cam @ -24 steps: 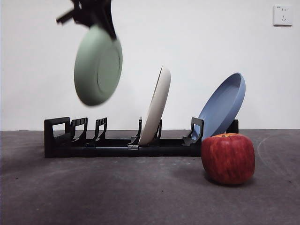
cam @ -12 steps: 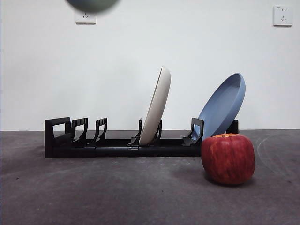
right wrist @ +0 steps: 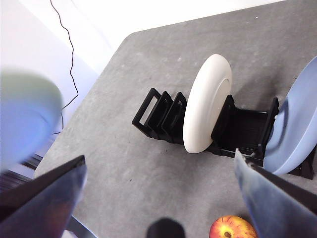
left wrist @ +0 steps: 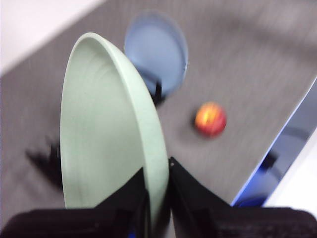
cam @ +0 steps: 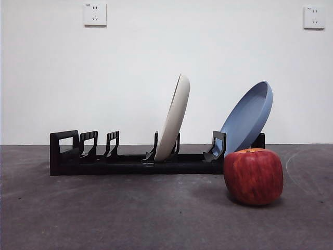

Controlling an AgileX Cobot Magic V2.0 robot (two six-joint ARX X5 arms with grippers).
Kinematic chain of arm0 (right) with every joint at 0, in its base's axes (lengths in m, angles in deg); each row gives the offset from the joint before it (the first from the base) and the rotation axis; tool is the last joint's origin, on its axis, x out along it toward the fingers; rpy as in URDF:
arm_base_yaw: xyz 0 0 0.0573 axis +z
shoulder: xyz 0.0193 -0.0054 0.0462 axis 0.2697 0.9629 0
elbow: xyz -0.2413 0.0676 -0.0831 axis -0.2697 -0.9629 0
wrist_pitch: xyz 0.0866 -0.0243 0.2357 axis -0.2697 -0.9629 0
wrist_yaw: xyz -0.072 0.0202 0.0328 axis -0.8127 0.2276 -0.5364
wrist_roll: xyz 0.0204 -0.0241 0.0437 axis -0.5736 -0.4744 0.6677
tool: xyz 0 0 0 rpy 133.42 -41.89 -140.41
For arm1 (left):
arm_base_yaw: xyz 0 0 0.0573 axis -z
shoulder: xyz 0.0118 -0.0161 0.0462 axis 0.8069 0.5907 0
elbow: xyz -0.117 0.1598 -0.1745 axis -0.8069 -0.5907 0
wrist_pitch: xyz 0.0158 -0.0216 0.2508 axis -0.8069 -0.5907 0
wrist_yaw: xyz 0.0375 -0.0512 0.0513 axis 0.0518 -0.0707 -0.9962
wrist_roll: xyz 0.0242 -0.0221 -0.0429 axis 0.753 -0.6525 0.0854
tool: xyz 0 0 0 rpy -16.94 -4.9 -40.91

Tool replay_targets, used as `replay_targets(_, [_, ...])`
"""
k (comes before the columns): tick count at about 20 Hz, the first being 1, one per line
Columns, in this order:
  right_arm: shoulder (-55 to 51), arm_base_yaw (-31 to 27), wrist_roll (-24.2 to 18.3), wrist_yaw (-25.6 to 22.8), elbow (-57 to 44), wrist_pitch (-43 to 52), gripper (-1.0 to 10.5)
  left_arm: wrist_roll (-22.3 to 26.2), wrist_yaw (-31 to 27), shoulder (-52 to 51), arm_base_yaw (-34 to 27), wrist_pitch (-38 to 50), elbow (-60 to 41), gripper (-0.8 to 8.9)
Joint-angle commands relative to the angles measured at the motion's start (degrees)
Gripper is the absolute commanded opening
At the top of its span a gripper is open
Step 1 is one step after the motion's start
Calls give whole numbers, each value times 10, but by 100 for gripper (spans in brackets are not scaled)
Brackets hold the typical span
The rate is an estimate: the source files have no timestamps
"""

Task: Take the green plate from the plate rack,put the plate on the table,take the apple from the table,put the apple in the plate

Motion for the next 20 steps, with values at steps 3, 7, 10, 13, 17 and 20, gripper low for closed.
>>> replay_targets(3, [0,1,2,0,3,2,501,-101,-94,-29,50,26,-171,-9])
replay_targets(7, [0,1,2,0,3,1,501,-127,-145,-29,70,97,-289,-9])
replay_targets(10, [0,1,2,0,3,-4,501,-127,-144,-24,73,206,-381,-9])
replay_targets(13, [0,1,2,0,3,-16,501,-125,-144,-7,68,333,-469,-9])
replay_targets(17, [0,1,2,0,3,-21,501,-124,-129,49,53,400,-501,-9])
replay_targets(20, [0,1,2,0,3,-29,501,-109,-94,111,38,439,-501,-9])
